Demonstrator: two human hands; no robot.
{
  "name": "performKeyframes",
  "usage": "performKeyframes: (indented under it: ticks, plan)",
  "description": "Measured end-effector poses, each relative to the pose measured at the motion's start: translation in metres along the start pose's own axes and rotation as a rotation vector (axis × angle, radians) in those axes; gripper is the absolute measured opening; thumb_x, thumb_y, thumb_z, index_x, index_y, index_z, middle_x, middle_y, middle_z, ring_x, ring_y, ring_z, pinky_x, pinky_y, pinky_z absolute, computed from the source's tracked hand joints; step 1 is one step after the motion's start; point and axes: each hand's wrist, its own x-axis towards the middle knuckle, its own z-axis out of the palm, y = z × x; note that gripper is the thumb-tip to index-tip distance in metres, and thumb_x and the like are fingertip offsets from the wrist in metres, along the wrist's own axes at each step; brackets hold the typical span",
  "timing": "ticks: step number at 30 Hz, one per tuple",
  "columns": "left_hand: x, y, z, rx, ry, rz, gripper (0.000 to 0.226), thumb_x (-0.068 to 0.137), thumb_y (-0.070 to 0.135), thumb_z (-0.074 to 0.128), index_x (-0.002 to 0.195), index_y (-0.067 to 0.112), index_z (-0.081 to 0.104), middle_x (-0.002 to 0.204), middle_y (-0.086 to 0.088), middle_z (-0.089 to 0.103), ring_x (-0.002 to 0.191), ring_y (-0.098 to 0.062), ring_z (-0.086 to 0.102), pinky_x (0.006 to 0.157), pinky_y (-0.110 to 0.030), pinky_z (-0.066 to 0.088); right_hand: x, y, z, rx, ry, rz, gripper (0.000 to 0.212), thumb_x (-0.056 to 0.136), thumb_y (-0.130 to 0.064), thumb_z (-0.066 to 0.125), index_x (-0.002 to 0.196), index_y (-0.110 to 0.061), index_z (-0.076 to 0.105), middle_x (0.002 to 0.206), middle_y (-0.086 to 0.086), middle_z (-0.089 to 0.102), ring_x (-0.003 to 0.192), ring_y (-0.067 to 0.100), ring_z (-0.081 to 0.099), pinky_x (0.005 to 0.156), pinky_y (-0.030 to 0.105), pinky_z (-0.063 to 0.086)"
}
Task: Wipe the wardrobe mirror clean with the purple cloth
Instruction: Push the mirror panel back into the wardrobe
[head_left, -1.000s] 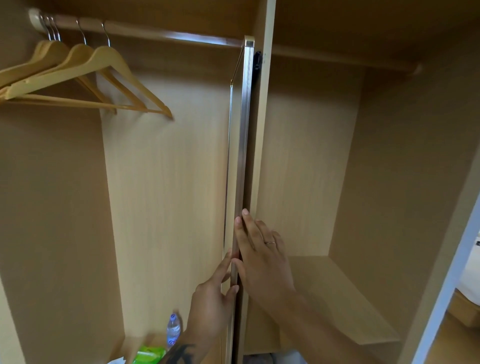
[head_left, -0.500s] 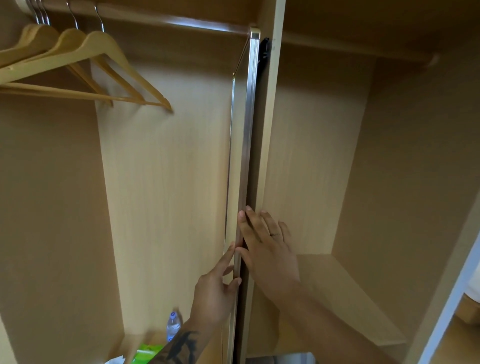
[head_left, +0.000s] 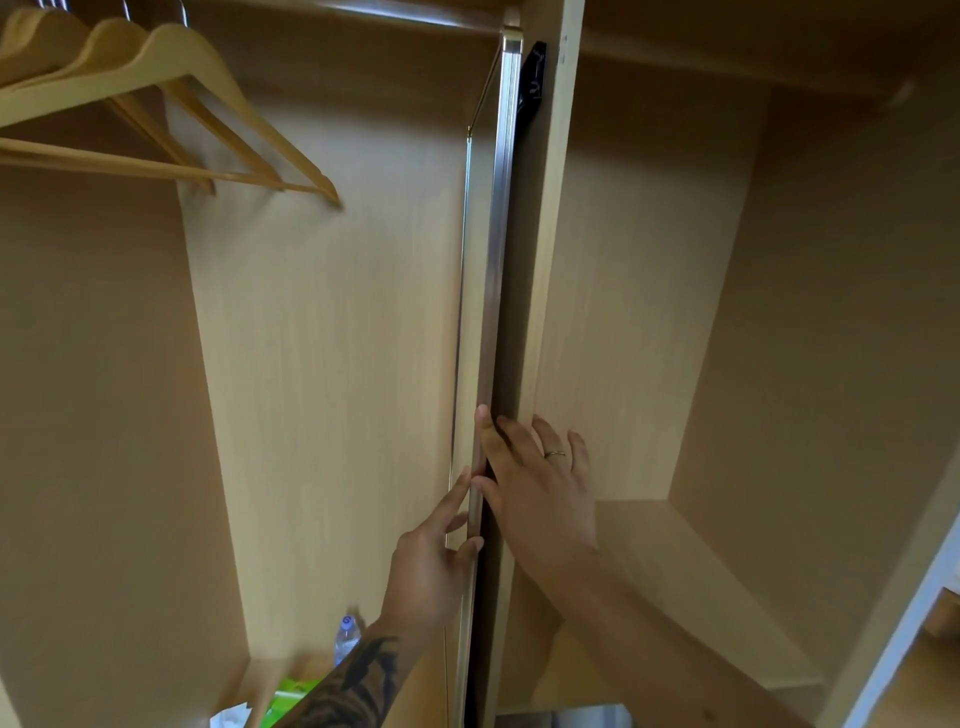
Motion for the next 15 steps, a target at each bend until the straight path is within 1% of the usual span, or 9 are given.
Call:
performKeyframes:
  ticks: [4,6,7,9,10,11,13,15]
  plan:
    - [0.002,-0.005,0.001,-0.025,-0.001,0.021,0.081,0.098,0.015,0.072,0.155,0.054,0.029,0.139,0.012,0.067,0.106,-0.035,0.071,0.098,-0.032,0.058,0.001,-0.001,0.002,-0.004,0.005,0.003,0.091,0.093,-0.054,0.068,0.164,-0.03,0.016,0.143,-0.003,0.061,0.135,0.031,0.057,0.113,0.057,0.04]
    - [0.001,-0.006,0.001,-0.011,0.0,0.005,0.08,0.099,0.018,0.072,0.156,0.054,0.029,0.139,0.013,0.067,0.106,-0.036,0.071,0.099,-0.034,0.058,0.001,0.0,0.002,-0.014,-0.018,-0.001,0.091,0.095,-0.054,0.066,0.164,-0.03,0.014,0.144,-0.003,0.06,0.136,0.031,0.056,0.113,0.058,0.039]
    - [0.002,-0.006,0.001,0.007,0.0,-0.012,0.081,0.099,0.02,0.072,0.156,0.054,0.028,0.138,0.013,0.067,0.106,-0.034,0.072,0.1,-0.035,0.058,0.001,0.0,0.0,-0.013,-0.038,-0.002,0.09,0.097,-0.053,0.064,0.165,-0.03,0.009,0.146,-0.003,0.058,0.138,0.031,0.053,0.114,0.058,0.037]
    - [0.003,-0.002,-0.002,0.09,-0.011,-0.035,0.081,0.1,0.026,0.071,0.158,0.057,0.023,0.135,0.014,0.069,0.112,-0.022,0.072,0.1,-0.034,0.057,0.0,-0.001,-0.002,0.006,-0.085,-0.008,0.092,0.101,-0.051,0.058,0.163,-0.032,-0.006,0.155,-0.003,0.049,0.145,0.03,0.045,0.118,0.059,0.03]
    - [0.004,-0.001,-0.005,0.15,-0.026,-0.035,0.08,0.101,0.031,0.069,0.158,0.059,0.02,0.134,0.014,0.069,0.117,-0.014,0.07,0.099,-0.031,0.056,0.0,-0.002,-0.003,0.023,-0.103,-0.011,0.092,0.103,-0.051,0.055,0.162,-0.032,-0.014,0.161,-0.003,0.041,0.148,0.03,0.038,0.121,0.058,0.025]
    - [0.006,0.001,-0.008,0.217,-0.044,-0.033,0.078,0.102,0.038,0.066,0.158,0.059,0.017,0.133,0.013,0.07,0.12,-0.009,0.067,0.096,-0.028,0.055,-0.001,-0.003,-0.004,0.041,-0.123,-0.011,0.093,0.104,-0.05,0.052,0.161,-0.033,-0.019,0.165,-0.002,0.033,0.152,0.03,0.031,0.122,0.058,0.02]
    - [0.01,0.006,-0.017,0.365,-0.073,-0.031,0.071,0.103,0.051,0.058,0.16,0.057,0.016,0.132,0.009,0.07,0.117,-0.011,0.067,0.087,-0.026,0.051,-0.001,-0.005,-0.01,0.065,-0.162,-0.003,0.096,0.103,-0.048,0.055,0.162,-0.032,-0.019,0.172,0.0,0.017,0.157,0.033,0.016,0.125,0.056,0.012]
    - [0.01,0.011,-0.026,0.508,-0.12,-0.026,0.068,0.103,0.055,0.052,0.161,0.055,0.015,0.122,0.007,0.071,0.109,-0.015,0.068,0.083,-0.03,0.052,0.0,-0.008,-0.019,0.075,-0.191,-0.001,0.098,0.101,-0.045,0.06,0.164,-0.028,-0.014,0.174,0.002,-0.001,0.16,0.034,0.002,0.126,0.056,0.003]
